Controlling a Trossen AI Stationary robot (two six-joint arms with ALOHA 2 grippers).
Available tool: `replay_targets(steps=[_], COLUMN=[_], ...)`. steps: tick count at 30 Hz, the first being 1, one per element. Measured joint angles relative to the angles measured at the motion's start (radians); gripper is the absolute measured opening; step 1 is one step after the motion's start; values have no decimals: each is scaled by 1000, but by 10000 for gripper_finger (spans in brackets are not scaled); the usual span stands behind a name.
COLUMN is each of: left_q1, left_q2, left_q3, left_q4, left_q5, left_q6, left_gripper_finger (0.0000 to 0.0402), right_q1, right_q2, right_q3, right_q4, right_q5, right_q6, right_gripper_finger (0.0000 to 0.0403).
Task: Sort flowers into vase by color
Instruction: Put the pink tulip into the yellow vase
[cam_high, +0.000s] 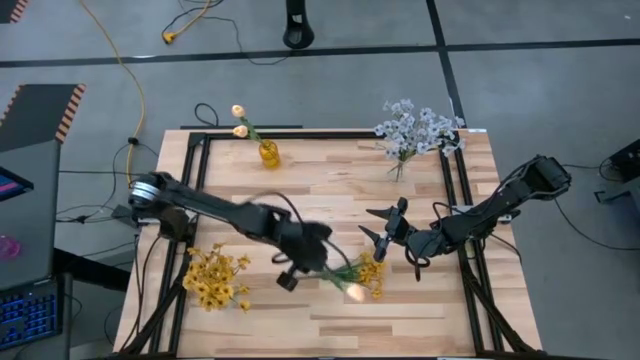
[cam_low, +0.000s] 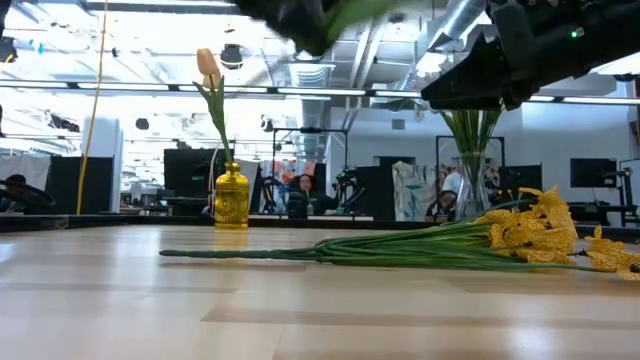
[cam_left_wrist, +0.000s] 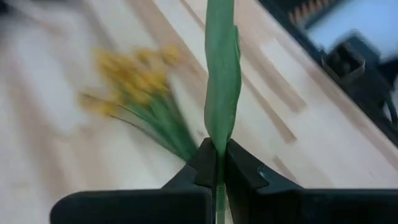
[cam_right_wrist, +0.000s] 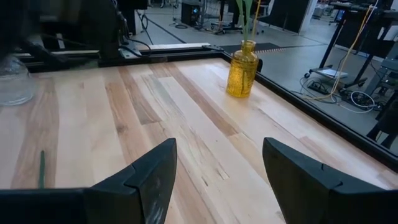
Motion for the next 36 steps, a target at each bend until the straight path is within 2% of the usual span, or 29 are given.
replay_targets(steps=[7, 10, 17, 24, 30, 36], left_q1=[66, 91, 141, 199, 305, 469], left_q2=[-248, -370, -674, -924, -1009, -976], left_q3=[-21, -77, -365, -714, -909, -943], left_q4=[25, 97, 408, 895, 1289, 1446], left_q5=[-122, -164, -277, -352, -402, -370], left_q6=[38, 43, 68, 137, 163, 139], left_gripper_finger=[0, 0, 0, 0, 0, 0], right_q1=[0, 0, 0, 0, 0, 0], right_q2=[0, 0, 0, 0, 0, 0], right_q3=[0, 0, 0, 0, 0, 0], right_q4=[-4, -3, -4, -3, -3, -3], right_q5=[0, 0, 0, 0, 0, 0], right_q6=[0, 0, 0, 0, 0, 0], right_gripper_finger=[265, 265, 265, 265, 265, 265])
